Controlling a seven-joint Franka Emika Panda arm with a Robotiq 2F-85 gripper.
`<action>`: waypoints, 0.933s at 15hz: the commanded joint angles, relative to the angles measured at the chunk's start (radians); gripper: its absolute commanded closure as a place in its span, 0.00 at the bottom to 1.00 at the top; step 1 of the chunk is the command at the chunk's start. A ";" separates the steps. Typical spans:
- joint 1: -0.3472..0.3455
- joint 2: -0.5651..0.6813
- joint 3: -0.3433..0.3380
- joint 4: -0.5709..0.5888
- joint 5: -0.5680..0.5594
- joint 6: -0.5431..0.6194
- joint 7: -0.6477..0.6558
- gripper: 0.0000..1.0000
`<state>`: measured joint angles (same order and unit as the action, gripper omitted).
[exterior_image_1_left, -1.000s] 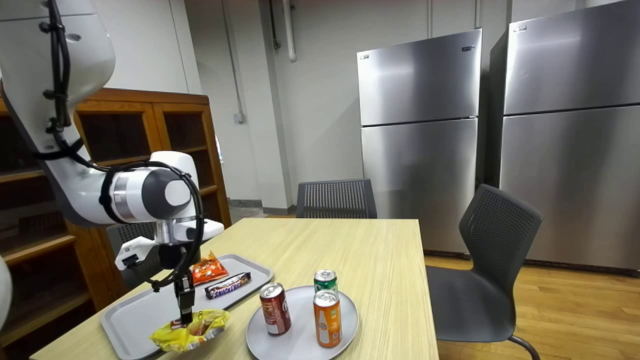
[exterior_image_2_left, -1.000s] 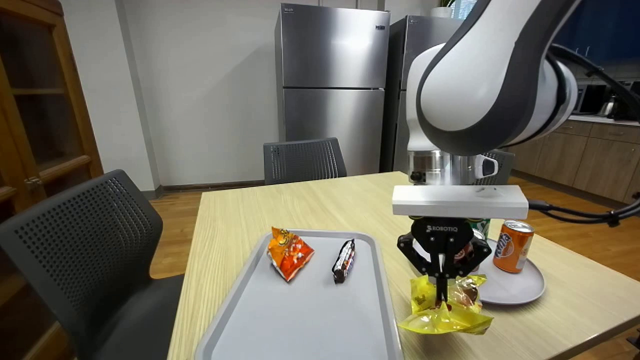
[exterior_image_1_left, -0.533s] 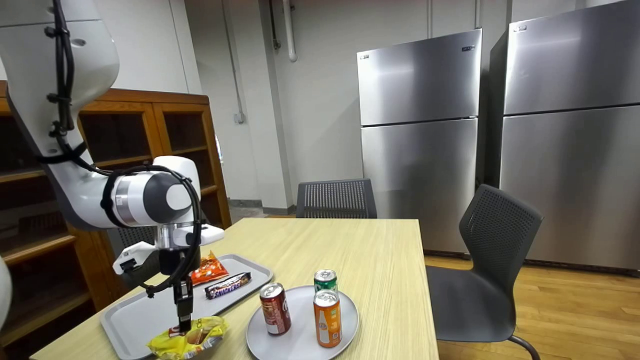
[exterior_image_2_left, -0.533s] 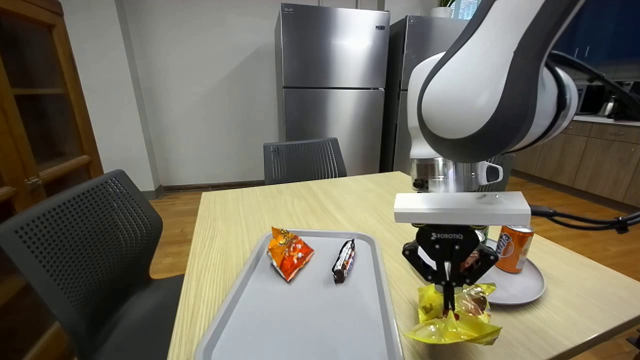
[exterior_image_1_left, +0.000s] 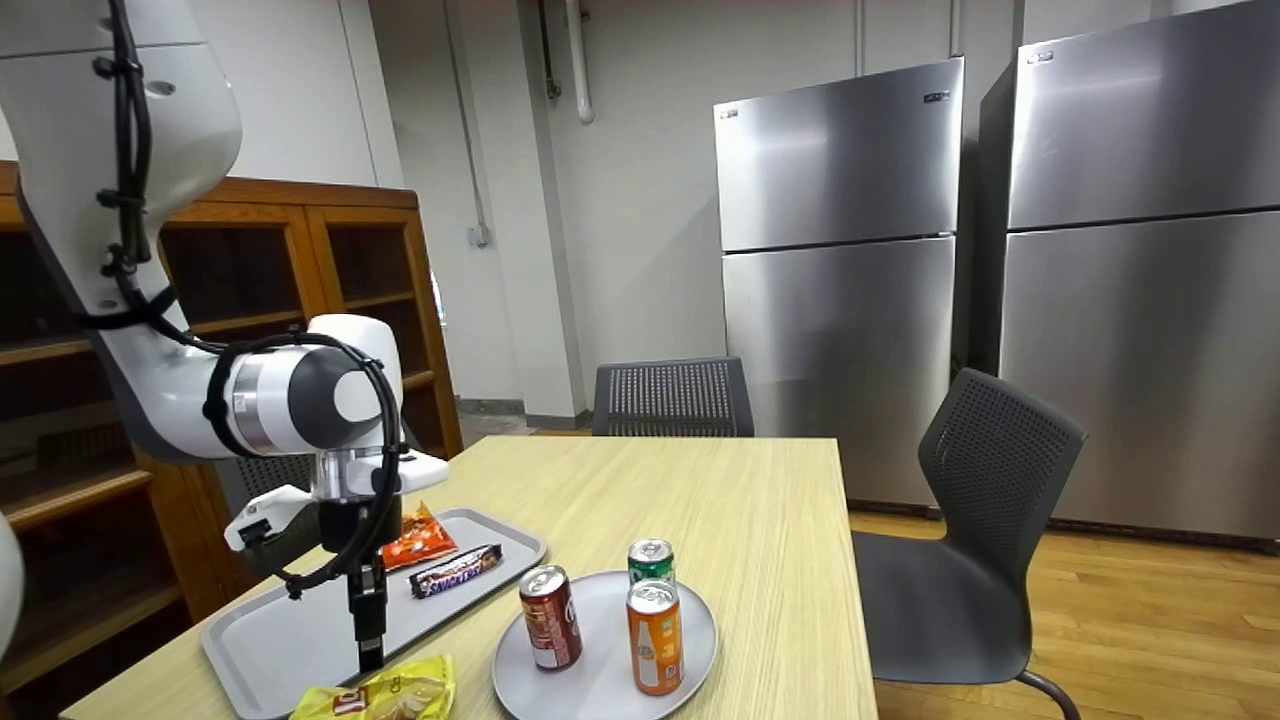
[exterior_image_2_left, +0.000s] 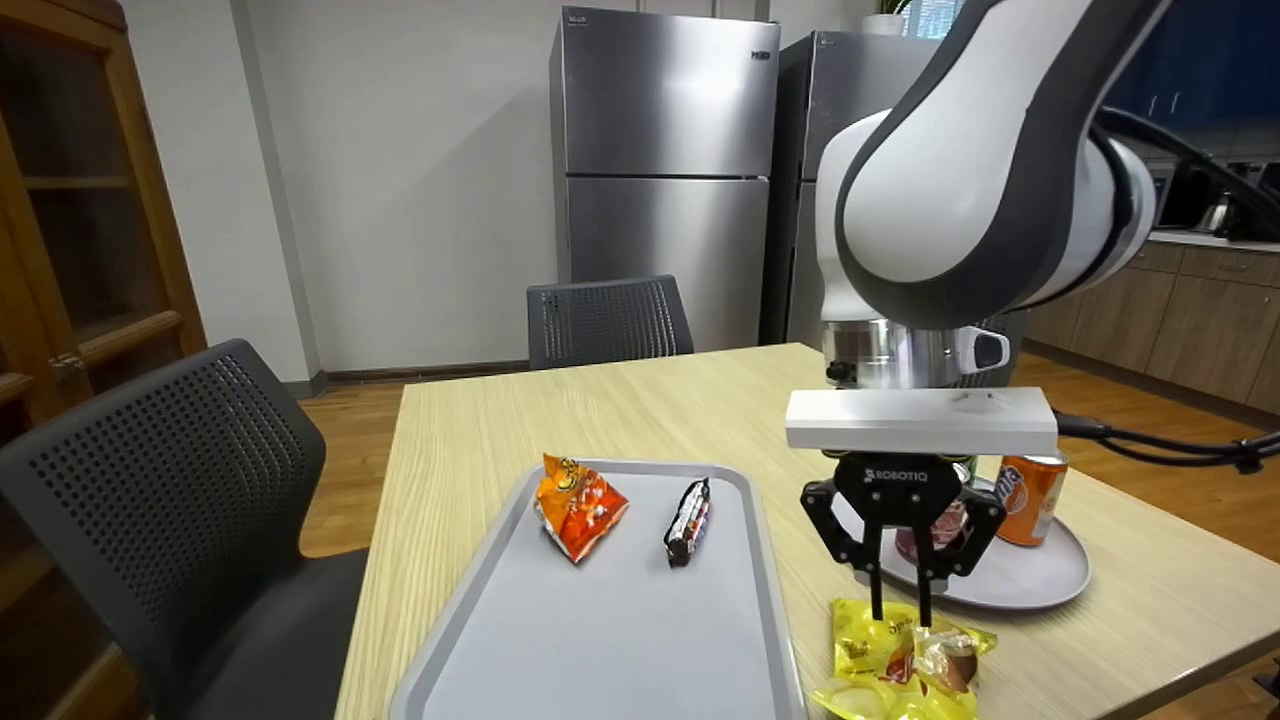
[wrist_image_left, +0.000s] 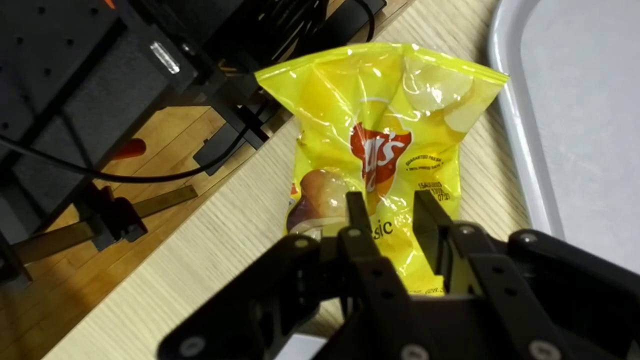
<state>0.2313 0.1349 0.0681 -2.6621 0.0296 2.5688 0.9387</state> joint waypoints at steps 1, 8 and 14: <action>-0.004 -0.041 0.007 0.006 -0.035 -0.042 0.044 0.37; 0.000 -0.054 0.024 0.072 -0.085 -0.059 0.042 0.00; 0.001 -0.005 0.034 0.165 -0.101 -0.050 0.042 0.00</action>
<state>0.2350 0.1042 0.0887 -2.5567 -0.0474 2.5526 0.9443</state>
